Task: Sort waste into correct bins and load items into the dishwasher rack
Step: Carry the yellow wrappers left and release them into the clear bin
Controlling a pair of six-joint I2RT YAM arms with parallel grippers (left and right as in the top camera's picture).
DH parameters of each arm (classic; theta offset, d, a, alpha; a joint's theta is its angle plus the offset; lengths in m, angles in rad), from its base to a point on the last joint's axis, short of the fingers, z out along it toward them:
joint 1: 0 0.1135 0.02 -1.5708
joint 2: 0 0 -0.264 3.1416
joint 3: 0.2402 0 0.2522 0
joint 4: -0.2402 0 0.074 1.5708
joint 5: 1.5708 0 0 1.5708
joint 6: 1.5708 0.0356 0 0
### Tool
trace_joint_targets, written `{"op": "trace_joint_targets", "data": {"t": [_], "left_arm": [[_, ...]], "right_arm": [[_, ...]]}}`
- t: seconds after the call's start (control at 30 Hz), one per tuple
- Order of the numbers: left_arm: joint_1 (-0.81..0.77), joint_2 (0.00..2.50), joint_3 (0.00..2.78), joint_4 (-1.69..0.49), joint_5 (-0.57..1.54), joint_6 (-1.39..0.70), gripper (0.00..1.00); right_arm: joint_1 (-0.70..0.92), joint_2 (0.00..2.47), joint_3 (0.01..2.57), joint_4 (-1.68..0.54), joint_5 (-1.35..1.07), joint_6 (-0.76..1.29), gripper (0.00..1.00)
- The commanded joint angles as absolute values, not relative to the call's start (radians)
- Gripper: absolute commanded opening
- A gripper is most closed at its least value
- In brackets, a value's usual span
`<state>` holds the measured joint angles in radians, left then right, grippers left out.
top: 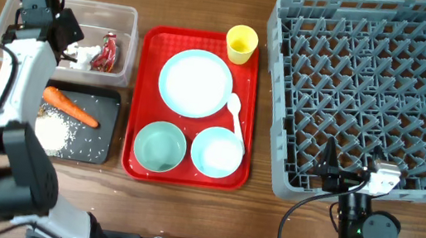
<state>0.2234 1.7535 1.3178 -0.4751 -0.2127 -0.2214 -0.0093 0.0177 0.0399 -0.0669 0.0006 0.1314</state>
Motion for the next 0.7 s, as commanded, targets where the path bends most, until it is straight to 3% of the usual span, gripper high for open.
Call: {"op": "trace_joint_targets", "data": {"t": [0.0, 0.03, 0.1, 0.2, 0.27, 0.4, 0.67], "left_arm": [[0.245, 1.835, 1.326, -0.439, -0.218, -0.216, 0.08], [0.247, 1.845, 1.326, -0.434, -0.218, -0.216, 0.11], [0.247, 1.846, 1.326, -0.433, -0.218, -0.216, 0.62], [0.247, 1.839, 1.326, -0.425, -0.218, -0.216, 0.75], [0.247, 1.832, 1.327, -0.421, -0.218, -0.216, 0.93], [0.247, 1.797, 1.330, -0.418, -0.218, -0.216, 0.96], [0.215, 1.597, 1.330, -0.474, -0.166, -0.217, 0.85]], "right_arm": [[-0.005, 0.021, 0.037, -0.064, -0.008, 0.138, 1.00], [-0.005, 0.021, 0.037, -0.064, -0.008, 0.138, 1.00], [-0.005, 0.021, 0.037, -0.064, -0.008, 0.138, 1.00], [-0.005, 0.021, 0.037, -0.064, -0.008, 0.138, 1.00], [-0.005, 0.021, 0.037, -0.064, -0.008, 0.138, 1.00], [-0.005, 0.021, 0.037, -0.064, -0.008, 0.138, 1.00], [-0.005, 0.021, 0.037, -0.064, -0.008, 0.138, 1.00]]}}
